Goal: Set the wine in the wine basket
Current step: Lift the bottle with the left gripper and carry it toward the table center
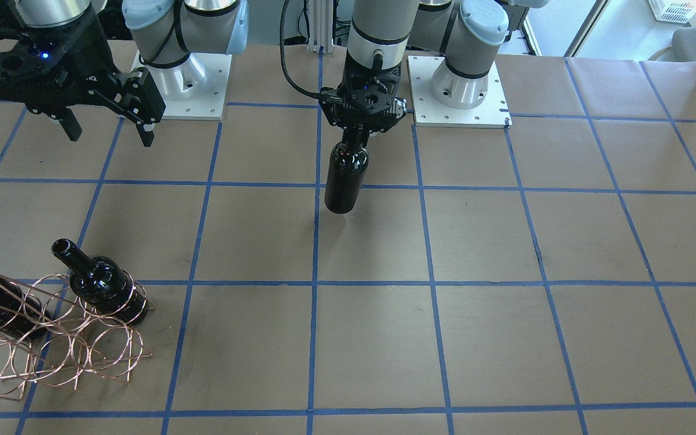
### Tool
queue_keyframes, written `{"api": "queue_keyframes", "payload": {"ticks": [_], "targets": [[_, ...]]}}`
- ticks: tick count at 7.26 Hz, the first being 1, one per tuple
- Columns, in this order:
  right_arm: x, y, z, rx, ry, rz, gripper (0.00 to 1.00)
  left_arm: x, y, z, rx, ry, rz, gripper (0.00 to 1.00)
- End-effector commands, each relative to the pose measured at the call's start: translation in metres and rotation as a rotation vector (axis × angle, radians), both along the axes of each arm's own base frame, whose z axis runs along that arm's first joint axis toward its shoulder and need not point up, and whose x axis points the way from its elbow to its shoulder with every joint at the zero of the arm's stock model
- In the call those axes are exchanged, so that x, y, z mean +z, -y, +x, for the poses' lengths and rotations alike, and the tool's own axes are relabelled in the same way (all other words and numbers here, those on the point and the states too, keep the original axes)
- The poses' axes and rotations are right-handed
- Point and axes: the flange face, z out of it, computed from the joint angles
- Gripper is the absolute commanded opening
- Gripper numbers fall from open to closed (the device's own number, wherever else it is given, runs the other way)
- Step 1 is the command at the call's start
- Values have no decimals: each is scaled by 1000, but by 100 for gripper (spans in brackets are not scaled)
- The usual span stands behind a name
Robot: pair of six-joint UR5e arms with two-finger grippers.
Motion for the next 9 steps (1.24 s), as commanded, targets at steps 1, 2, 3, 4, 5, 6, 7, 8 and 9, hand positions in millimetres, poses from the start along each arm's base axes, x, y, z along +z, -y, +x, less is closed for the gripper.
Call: {"api": "queue_keyframes", "payload": {"ticks": [1, 2, 3, 4, 5, 6, 7, 8, 9], "targets": [[1, 2, 0, 5, 0, -11, 100, -8, -4, -9, -13, 1, -11, 0], [1, 2, 0, 5, 5, -13, 100, -8, -5, -10, -14, 6, -12, 0], [-1, 3, 0, 1, 6, -7, 100, -11, -5, -10, -11, 9, -5, 0], [1, 1, 1, -1, 3, -10, 100, -14, -3, -11, -12, 21, -4, 0], [-1, 2, 1, -1, 4, -7, 100, -18, -3, -11, -12, 34, 0, 0], [-1, 2, 1, 0, 3, -7, 100, -17, -3, -12, 0, 32, 1, 0], [-1, 2, 1, 8, 0, -5, 100, -19, -3, -12, 0, 35, 3, 0], [-1, 2, 1, 8, 2, -7, 100, -20, -3, -15, -3, 25, 10, 0], [-1, 2, 0, 8, 2, -5, 100, -22, -3, -15, -6, 30, 13, 0]]}}
